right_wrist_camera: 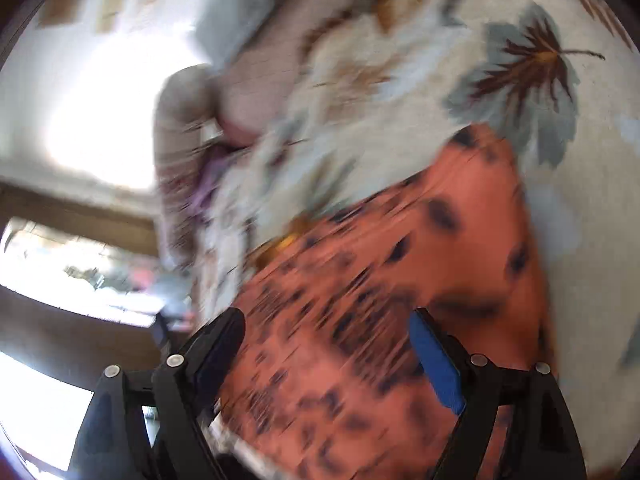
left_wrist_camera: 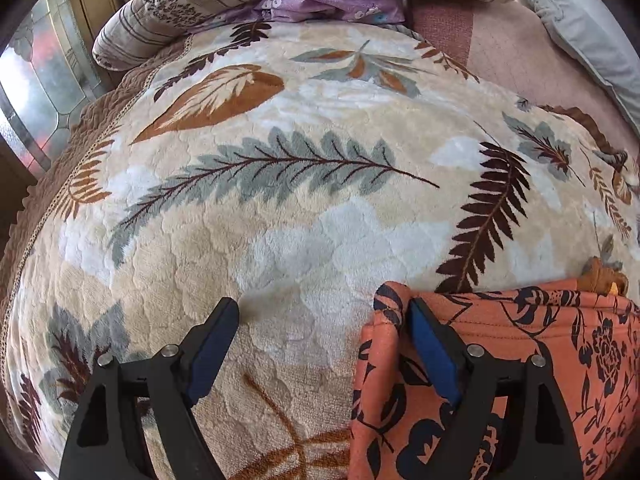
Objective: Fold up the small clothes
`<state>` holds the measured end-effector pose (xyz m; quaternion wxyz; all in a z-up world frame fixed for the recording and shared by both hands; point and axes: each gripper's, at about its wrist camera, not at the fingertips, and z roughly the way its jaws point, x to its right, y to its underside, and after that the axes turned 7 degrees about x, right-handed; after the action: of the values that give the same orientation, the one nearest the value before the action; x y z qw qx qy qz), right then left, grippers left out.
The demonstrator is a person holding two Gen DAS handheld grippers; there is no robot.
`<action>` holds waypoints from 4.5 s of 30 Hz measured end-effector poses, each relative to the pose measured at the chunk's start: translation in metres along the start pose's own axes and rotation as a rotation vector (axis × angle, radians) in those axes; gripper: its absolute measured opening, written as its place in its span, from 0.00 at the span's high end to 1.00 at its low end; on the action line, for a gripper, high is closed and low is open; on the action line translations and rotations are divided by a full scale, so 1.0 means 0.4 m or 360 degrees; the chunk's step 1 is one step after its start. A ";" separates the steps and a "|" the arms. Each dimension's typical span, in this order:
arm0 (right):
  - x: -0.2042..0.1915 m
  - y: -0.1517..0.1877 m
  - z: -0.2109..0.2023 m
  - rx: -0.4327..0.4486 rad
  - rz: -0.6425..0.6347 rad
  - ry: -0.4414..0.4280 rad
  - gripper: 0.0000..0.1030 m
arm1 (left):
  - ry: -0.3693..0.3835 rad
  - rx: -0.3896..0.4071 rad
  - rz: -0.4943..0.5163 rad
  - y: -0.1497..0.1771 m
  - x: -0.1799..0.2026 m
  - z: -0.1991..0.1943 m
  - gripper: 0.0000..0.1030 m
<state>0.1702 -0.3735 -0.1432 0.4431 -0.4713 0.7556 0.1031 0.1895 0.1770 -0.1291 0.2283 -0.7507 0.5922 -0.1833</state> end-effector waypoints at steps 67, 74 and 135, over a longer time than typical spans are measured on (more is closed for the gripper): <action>-0.019 0.401 -0.228 0.0258 -0.0523 0.0262 0.15 | -0.0021 0.0004 0.0254 0.396 0.306 -0.311 0.16; -0.006 0.392 -0.236 0.0240 -0.0506 0.0202 0.15 | -0.0058 -0.0001 0.0211 0.408 0.299 -0.300 0.10; -0.461 0.348 -0.165 0.0566 -0.0737 0.0330 0.82 | 0.0133 0.0479 -0.0306 0.323 -0.077 -0.425 0.00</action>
<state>0.0507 -0.2225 0.0003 0.4509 -0.5539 0.6756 -0.1831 -0.0145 0.1604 -0.0609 0.2947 -0.7529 0.4927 -0.3217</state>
